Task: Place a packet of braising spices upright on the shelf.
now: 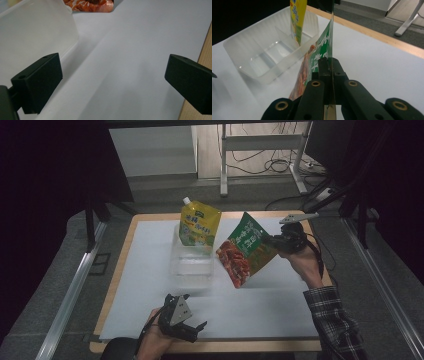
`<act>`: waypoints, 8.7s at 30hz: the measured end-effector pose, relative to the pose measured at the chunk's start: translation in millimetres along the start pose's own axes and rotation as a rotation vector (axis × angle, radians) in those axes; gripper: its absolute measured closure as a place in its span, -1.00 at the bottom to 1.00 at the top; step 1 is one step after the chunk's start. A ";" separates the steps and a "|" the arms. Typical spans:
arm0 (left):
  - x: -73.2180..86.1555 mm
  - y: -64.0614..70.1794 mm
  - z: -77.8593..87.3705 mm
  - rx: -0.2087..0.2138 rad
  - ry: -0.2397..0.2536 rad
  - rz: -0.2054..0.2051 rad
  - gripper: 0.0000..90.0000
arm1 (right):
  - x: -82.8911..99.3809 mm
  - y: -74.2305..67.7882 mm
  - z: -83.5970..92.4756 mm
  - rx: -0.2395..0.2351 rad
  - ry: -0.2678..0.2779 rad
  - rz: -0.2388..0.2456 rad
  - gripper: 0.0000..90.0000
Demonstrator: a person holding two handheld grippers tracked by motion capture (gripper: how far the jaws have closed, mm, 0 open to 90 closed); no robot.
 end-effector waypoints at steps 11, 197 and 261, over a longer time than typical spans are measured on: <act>-0.1 -0.2 0.6 -0.001 -0.004 -0.008 -0.98 | -23.0 -9.8 11.5 0.001 0.029 0.037 0.98; -0.6 0.4 2.9 0.015 0.021 -0.009 -0.98 | -71.2 -61.7 -93.6 -0.102 0.007 0.139 -0.72; -1.5 -1.3 3.4 0.028 0.039 0.014 -0.96 | 47.8 -39.3 -56.4 0.000 -0.046 0.109 -0.96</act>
Point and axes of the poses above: each handheld gripper's, and its own axes: z roughly backward along the jaws, x roughly out of its underside, y roughly to its right, the point moved 4 cm from there along -z, roughly forward along the jaws, and after that the axes turned 7 degrees about -y, right-handed, at the moved point
